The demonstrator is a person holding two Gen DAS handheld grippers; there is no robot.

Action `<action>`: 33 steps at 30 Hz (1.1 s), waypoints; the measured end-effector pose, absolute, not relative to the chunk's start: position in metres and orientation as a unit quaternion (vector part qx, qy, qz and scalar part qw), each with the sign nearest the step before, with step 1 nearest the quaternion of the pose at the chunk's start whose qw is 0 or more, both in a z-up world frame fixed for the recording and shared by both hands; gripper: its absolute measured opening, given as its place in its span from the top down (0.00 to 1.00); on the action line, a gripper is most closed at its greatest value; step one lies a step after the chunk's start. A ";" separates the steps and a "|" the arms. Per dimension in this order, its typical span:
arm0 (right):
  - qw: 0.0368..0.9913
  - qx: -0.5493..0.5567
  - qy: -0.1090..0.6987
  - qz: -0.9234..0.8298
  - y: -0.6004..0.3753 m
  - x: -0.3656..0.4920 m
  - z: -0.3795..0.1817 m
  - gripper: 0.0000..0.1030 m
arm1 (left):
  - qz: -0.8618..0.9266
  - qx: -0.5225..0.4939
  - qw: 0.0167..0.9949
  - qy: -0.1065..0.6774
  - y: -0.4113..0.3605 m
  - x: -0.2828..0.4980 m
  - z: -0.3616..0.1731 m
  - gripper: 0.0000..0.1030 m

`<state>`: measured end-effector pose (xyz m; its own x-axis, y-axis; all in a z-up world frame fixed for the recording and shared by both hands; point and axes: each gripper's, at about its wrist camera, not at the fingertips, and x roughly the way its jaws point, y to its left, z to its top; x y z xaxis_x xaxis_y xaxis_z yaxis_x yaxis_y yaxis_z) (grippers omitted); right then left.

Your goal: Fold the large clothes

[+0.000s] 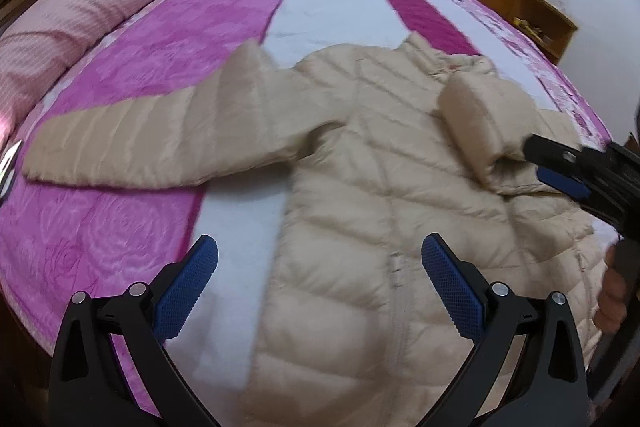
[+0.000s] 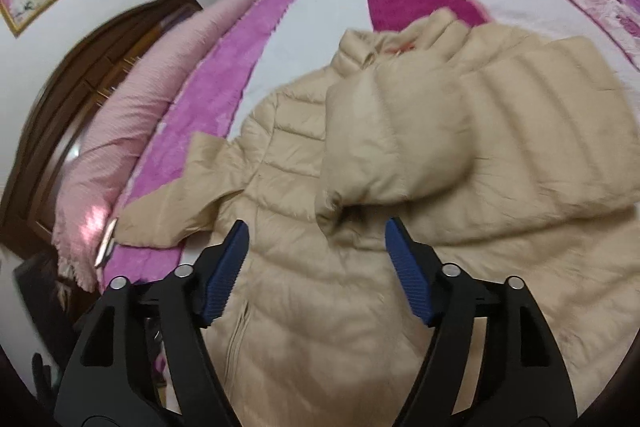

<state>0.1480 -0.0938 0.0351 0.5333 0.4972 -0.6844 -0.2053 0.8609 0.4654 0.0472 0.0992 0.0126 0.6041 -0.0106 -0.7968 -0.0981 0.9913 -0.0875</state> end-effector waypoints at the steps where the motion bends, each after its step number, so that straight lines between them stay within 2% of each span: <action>1: 0.865 0.164 0.432 0.197 -0.103 0.141 0.041 0.29 | 0.016 -0.058 0.895 0.441 0.092 0.050 0.016 0.05; 9: 0.896 0.125 0.413 0.099 -0.180 0.113 0.061 0.27 | -0.039 -0.039 0.900 0.433 0.034 0.080 0.032 0.05; 17: 0.891 0.156 0.425 0.042 -0.251 0.112 0.056 0.27 | -0.095 -0.006 0.901 0.422 -0.038 0.104 0.042 0.05; 30: 0.878 0.205 0.432 0.029 -0.281 0.124 0.033 0.26 | -0.093 0.045 0.908 0.405 -0.104 0.155 0.009 0.05; 33: 0.877 0.207 0.432 0.034 -0.279 0.125 0.028 0.26 | -0.083 0.075 0.914 0.391 -0.112 0.163 0.001 0.09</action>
